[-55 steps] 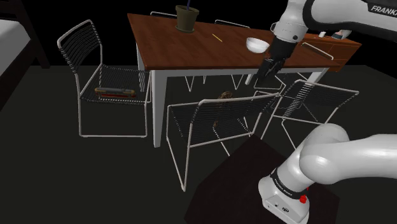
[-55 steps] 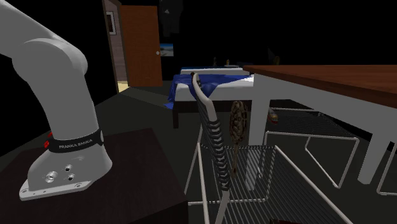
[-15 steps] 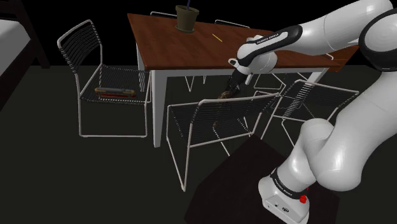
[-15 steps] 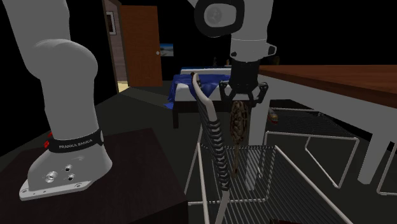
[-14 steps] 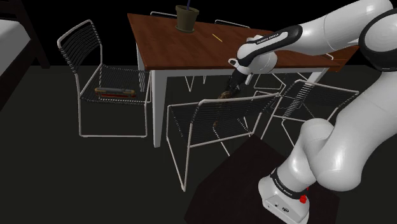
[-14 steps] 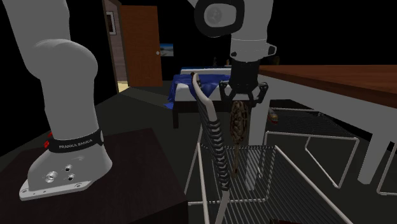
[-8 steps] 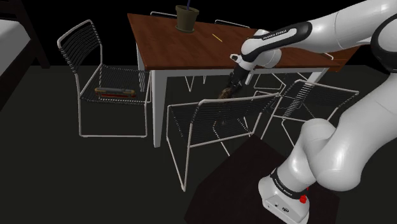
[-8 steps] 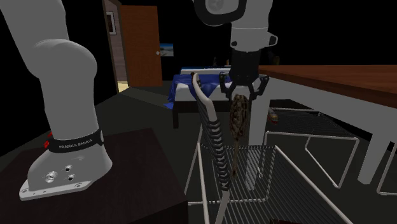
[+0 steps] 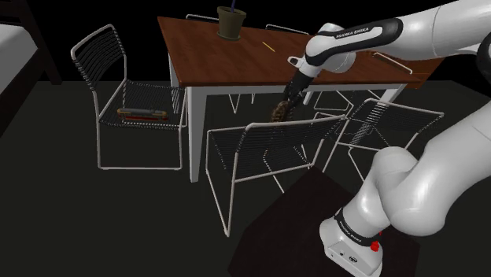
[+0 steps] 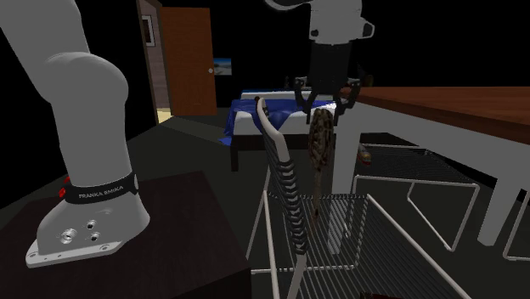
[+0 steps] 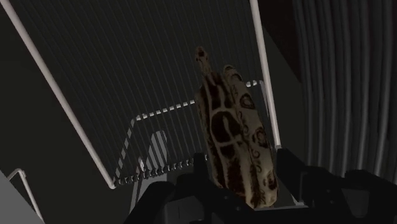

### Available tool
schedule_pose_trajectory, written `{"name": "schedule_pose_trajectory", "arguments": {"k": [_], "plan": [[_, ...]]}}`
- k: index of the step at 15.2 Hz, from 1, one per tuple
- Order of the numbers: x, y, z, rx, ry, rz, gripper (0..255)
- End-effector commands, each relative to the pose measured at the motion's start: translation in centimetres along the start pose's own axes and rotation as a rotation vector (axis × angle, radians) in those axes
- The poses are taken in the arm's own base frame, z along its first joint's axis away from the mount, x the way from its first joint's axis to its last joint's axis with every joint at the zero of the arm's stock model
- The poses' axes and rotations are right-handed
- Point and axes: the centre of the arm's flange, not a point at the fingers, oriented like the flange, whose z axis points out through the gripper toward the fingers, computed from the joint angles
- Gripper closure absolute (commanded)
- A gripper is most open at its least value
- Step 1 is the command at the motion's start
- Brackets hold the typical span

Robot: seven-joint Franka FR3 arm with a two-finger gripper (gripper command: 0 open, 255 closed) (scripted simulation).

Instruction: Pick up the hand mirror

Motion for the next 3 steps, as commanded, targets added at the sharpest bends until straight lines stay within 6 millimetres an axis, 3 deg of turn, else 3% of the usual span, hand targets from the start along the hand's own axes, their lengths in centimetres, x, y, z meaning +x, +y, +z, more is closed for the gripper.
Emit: {"name": "schedule_pose_trajectory", "arguments": {"k": [1,3], "plan": [[0.28,-0.05,-1.06,0.0,0.0,0.0,255],[0.29,-0.05,-1.13,0.0,0.0,0.0,255]]}}
